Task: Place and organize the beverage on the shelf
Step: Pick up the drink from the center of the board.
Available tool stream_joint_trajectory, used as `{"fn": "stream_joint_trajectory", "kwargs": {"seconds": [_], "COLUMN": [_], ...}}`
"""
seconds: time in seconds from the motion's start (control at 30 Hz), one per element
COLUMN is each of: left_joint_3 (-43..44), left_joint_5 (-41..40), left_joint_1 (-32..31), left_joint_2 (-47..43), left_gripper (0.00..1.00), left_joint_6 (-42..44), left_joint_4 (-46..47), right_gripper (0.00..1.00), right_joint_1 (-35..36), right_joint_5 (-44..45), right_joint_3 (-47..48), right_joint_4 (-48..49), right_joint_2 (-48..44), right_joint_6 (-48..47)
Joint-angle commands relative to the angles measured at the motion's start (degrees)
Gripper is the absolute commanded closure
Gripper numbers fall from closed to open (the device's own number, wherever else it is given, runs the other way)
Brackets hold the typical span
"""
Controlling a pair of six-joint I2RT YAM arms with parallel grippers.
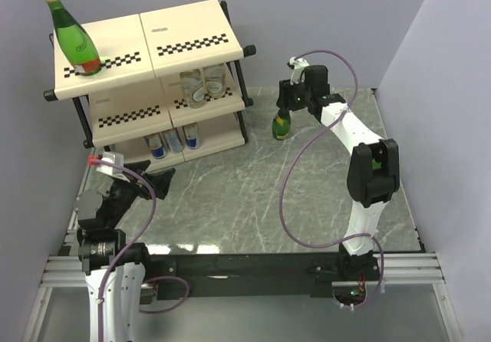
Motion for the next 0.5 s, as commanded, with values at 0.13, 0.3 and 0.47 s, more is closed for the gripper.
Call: {"fn": "stream_joint_trajectory", "kwargs": {"seconds": [0.13, 0.3, 0.47], "left_joint_3": [-0.9, -1.2, -1.3], "left_joint_5": [0.8, 1.8, 2.8], "left_joint_1": [0.1, 0.0, -0.3], "left_joint_2": [0.5, 0.8, 2.5], "left_gripper": [0.01, 0.01, 0.01], "left_joint_6": [-2.1, -2.9, -3.3], "left_joint_4": [4.4, 5.4, 5.7], "right_gripper": [0.52, 0.79, 0.81], "right_joint_1": [1.0, 1.2, 1.3], "right_joint_5": [2.3, 2.6, 3.7], "right_joint_3": [-0.5, -0.2, -2.2], "right_joint_4": [4.0, 3.4, 4.1], "right_joint_2": [-0.2, -0.1, -1.6], "right_joint_6": [0.9, 1.0, -0.3]}}
